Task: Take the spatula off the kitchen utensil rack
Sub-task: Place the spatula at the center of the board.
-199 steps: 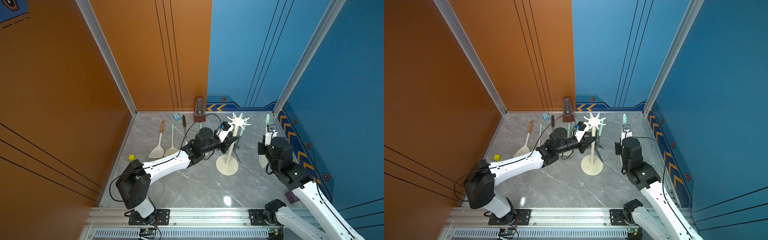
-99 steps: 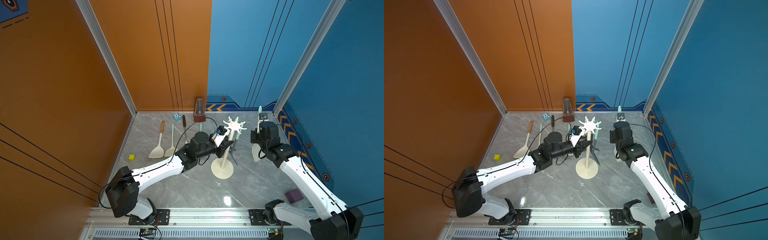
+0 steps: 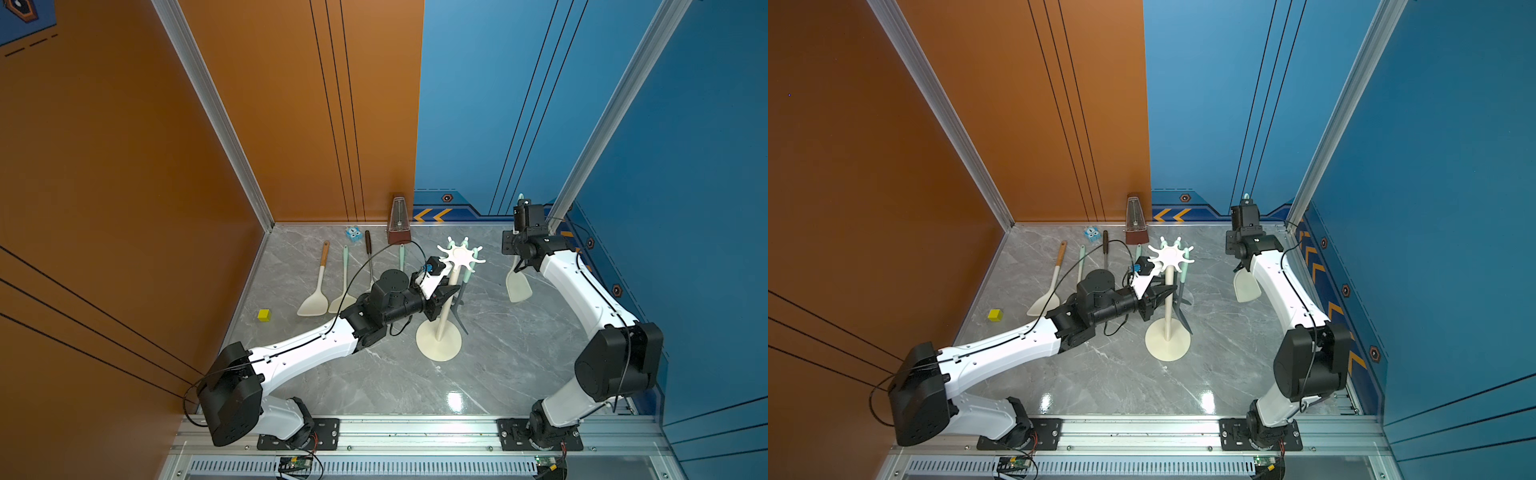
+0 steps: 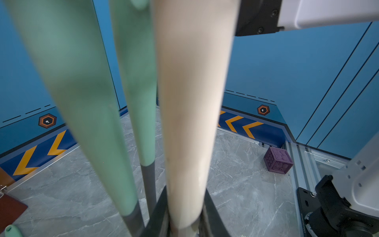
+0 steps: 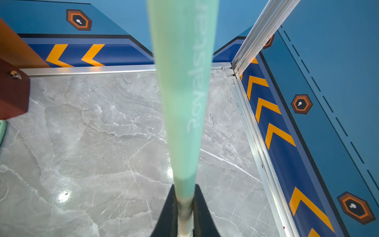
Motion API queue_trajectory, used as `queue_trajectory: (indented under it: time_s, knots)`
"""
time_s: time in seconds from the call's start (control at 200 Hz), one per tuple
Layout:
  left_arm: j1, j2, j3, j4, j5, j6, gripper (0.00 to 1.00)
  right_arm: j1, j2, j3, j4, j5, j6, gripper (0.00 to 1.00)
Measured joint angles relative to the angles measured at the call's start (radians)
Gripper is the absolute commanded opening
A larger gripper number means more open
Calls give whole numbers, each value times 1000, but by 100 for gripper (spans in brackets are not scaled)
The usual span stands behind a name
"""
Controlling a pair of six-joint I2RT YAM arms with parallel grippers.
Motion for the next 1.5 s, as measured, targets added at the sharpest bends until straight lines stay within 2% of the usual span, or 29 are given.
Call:
queue_trajectory:
  time_s: [0.39,0.656,0.951,1.501]
  knots:
    - [-1,-63,-64,16,-21,-5,0,-155,378,451,-215,-16,-94,0]
    - [-1,-85,-86,19,-30,-8,0,-164,649,733,-365,13,-182,0]
    - [-1,-103,-101,20,-45,-12,0,-168,799,820,-465,72,-197,0]
    - [-1,-103,-107,32,-45,-15,0,-230,838,838,-490,73,-189,0]
